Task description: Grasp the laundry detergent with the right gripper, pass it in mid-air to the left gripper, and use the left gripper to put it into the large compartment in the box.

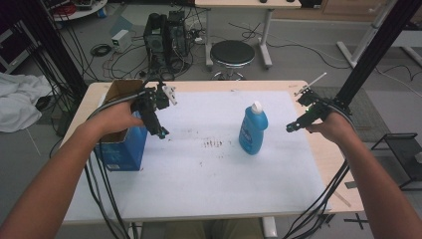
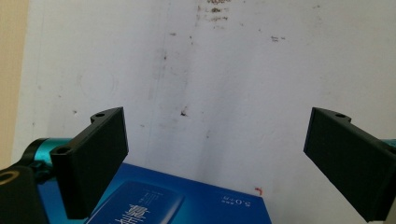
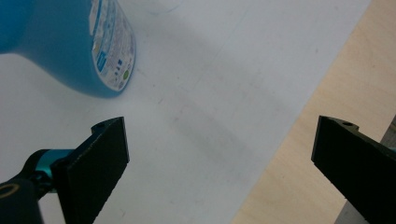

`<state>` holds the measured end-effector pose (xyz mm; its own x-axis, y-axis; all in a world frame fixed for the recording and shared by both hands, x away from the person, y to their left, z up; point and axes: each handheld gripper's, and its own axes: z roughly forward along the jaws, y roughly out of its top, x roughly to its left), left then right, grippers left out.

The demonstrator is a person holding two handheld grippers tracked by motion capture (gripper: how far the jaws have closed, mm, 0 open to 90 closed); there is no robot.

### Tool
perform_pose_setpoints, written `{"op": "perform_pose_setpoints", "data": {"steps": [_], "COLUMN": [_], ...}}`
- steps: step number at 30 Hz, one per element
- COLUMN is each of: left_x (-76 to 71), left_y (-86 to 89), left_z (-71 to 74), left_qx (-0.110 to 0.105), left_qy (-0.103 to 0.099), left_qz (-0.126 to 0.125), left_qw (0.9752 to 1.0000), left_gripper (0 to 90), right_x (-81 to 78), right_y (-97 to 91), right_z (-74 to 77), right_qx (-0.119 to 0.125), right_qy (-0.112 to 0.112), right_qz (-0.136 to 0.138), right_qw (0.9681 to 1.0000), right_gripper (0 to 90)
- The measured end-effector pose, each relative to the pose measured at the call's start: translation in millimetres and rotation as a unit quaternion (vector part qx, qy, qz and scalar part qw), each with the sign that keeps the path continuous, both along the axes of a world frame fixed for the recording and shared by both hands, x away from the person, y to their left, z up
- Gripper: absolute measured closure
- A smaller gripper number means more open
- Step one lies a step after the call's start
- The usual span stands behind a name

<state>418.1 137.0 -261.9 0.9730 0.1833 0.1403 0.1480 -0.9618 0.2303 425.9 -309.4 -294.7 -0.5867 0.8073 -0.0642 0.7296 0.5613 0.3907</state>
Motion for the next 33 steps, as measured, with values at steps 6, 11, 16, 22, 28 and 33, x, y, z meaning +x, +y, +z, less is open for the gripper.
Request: {"op": "perform_pose_setpoints", "data": {"steps": [6,11,16,22,28,33], "left_x": [0.1,0.5,-0.3,0.4,0.6,0.7], "left_y": [-1.5,-1.6,-1.3,-1.9,-2.2,-2.7], "left_z": [-2.2,-2.4,-2.3,-2.7,-2.9,-2.8], "left_qx": [-0.002,-0.006,-0.005,-0.006,-0.007,-0.006], "left_qy": [-0.003,-0.002,-0.004,-0.003,-0.001,-0.001], "left_qz": [0.001,0.0,0.006,0.001,0.002,0.0], "left_qw": [1.0,1.0,1.0,1.0,1.0,1.0], "left_gripper": [6.3,6.4,6.4,6.4,6.4,6.4], "right_x": [-1.2,-5.6,-8.3,-12.0,-21.0,-29.6], "right_y": [-14.7,-25.6,-27.6,-29.1,-31.4,-33.9], "right_z": [-6.8,-13.1,-15.8,-23.8,-36.4,-44.0], "right_qx": [0.045,0.078,0.095,0.12,0.162,0.189], "right_qy": [-0.044,-0.098,-0.129,-0.174,-0.224,-0.279], "right_qz": [-0.028,-0.059,-0.065,-0.078,-0.103,-0.118], "right_qw": [0.9976,0.9904,0.985,0.9743,0.9555,0.9339], "right_gripper": [3.0,3.0,3.0,3.0,3.0,3.0]}}
